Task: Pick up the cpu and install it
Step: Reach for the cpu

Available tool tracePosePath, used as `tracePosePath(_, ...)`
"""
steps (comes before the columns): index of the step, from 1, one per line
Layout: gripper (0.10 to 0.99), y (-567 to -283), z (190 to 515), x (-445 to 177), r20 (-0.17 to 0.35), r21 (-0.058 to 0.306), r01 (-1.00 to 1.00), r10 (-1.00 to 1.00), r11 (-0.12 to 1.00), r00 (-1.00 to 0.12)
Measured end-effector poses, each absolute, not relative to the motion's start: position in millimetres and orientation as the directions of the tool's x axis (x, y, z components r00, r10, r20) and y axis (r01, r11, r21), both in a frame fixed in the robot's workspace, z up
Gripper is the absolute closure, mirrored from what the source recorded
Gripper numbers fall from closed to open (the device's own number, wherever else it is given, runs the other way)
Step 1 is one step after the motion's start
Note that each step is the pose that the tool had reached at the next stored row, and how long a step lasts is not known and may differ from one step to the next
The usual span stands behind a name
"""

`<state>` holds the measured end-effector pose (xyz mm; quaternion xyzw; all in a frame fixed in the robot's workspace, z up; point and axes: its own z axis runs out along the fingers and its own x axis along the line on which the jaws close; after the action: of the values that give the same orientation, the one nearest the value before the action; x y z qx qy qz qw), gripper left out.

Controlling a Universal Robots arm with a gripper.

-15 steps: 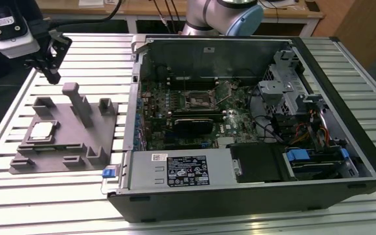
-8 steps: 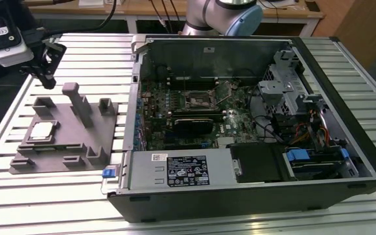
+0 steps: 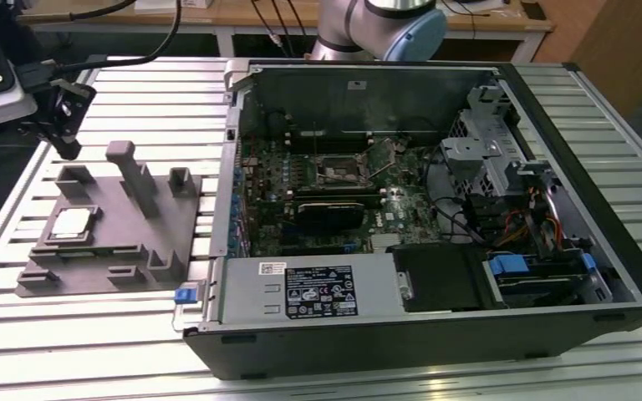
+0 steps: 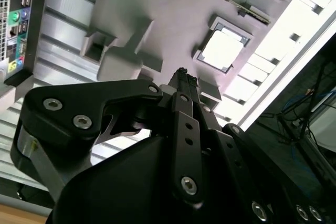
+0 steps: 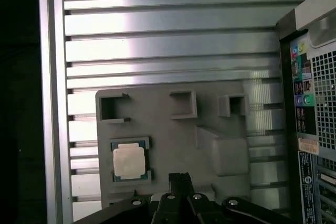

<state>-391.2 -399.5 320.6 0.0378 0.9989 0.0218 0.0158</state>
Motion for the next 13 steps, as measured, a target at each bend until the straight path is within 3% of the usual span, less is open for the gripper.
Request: tracePosePath(13, 0.980, -399.5, 312.4, -405.0, -0.030, 0.045, 0.075, 0.076, 0.996, -0.997)
